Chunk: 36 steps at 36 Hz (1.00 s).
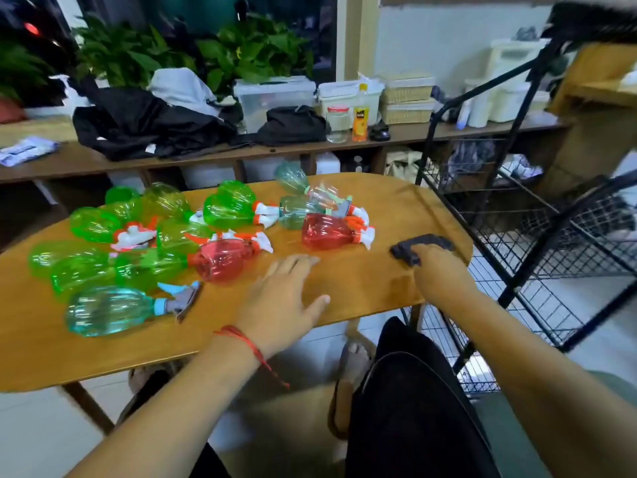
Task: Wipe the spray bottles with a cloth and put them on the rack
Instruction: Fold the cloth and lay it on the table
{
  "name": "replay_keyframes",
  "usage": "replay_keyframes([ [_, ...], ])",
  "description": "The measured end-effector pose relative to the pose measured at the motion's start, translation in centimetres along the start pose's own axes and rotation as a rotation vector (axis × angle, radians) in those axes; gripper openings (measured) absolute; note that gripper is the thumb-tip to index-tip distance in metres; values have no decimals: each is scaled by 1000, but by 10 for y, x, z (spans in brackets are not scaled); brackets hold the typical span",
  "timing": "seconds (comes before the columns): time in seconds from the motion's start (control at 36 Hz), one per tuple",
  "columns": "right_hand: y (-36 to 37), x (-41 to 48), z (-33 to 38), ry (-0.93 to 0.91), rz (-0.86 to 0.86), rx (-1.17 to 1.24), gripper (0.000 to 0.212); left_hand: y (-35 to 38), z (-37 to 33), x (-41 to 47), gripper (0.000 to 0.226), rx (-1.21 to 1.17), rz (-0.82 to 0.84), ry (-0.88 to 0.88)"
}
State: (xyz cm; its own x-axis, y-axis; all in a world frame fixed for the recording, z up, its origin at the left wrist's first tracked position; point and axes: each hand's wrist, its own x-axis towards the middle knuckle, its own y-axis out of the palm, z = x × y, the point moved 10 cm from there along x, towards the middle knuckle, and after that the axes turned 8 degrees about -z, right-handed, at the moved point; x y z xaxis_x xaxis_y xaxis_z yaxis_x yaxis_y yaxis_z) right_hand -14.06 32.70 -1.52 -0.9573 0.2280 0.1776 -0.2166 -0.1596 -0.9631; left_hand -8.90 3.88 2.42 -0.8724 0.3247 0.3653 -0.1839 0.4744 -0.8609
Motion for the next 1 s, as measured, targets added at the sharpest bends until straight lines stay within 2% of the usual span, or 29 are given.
replay_keyframes([
  [0.06,-2,12,-2,22,-23,3,36,0,3,4,72,-45,3,-23],
  [0.14,21,35,-4,55,156,-58,41,6,9,14,64,-52,-16,-15],
  [0.19,27,45,-5,104,212,-72,40,7,15,24,59,-60,-44,-10],
  [0.31,25,52,-21,251,164,-36,39,18,31,43,52,-74,-58,-34],
  [0.39,18,55,-14,151,33,-6,14,24,38,55,52,-72,-61,-54],
  [0.5,-2,54,-5,85,-148,8,19,22,39,63,53,-66,-43,-76],
  [0.67,-30,45,15,61,-245,215,18,8,45,60,52,-58,-64,-71],
  [0.89,-41,24,31,145,-163,612,8,-17,42,39,54,-39,-74,-71],
  [1.0,-48,15,46,155,-147,831,11,-31,41,31,54,-25,-98,-77],
])
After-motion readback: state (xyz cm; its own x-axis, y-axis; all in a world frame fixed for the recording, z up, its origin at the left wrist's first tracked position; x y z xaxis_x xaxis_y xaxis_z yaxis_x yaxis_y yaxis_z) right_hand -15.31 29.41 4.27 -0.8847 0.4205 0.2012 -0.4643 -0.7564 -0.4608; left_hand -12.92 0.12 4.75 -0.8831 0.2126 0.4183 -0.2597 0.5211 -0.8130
